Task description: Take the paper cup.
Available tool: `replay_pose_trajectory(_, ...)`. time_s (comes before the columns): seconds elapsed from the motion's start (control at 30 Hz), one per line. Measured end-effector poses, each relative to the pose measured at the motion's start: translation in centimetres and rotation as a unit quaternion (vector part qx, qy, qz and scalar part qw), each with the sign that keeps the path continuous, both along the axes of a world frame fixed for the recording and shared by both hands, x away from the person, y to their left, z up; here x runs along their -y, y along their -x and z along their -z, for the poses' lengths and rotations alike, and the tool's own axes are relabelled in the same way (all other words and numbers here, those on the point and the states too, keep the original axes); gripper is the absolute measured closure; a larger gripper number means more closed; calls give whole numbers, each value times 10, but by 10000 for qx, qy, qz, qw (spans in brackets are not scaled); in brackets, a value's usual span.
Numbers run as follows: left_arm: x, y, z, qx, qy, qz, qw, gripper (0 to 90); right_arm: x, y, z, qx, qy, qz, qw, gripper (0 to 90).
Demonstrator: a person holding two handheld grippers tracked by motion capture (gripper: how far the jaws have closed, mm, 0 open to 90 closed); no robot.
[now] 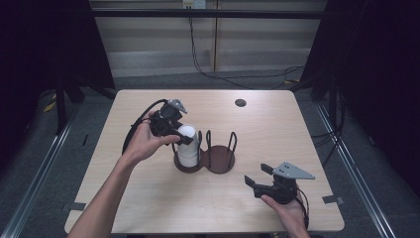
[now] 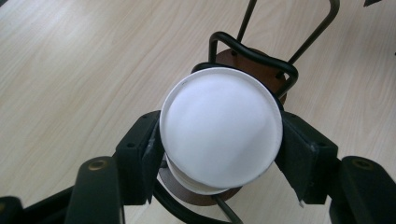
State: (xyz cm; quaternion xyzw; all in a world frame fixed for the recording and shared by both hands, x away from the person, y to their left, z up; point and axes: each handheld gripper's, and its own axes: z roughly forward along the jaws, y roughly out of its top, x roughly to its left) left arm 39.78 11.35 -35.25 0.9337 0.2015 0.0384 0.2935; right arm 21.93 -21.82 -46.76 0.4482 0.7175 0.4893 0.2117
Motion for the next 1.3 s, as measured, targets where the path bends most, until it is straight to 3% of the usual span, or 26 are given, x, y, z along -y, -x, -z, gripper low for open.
replay_pose_trajectory(0.3, -5, 2, -7, 48, 172, -21, 9998, 364, -1, 0, 0, -2, -16, 3, 10000, 236)
replay_pose_trajectory(0.53, -10, 4, -14, 138, 371, -202, 9990, 365, -1, -1, 0, -13, -29, -17, 10000, 236)
replay_pose_trajectory(0.8, -13, 7, -20, 155, 431, -104, 9989, 366, -1, 0, 0, -15, -46, -10, 10000, 236)
replay_pose_trajectory(0.9, -15, 8, -22, 199, 519, -172, 9983, 366, -1, 0, 0, -17, -43, -6, 10000, 236)
replay_pose_trajectory(1.03, -19, 10, -26, 323, 478, -228, 9981, 367, -1, 0, 0, -10, -30, 10, 10000, 235)
replay_pose_trajectory(1.07, -20, 10, -26, 266, 613, -218, 9975, 367, -1, 0, 0, -10, -30, 10, 10000, 235)
replay_pose_trajectory(1.17, -21, 12, -27, 299, 607, -211, 9975, 367, -1, -1, 1, -1, -37, 6, 10000, 234)
replay_pose_trajectory(1.3, -23, 14, -29, 297, 748, -214, 9965, 367, -1, 0, 1, -7, -37, 9, 10000, 233)
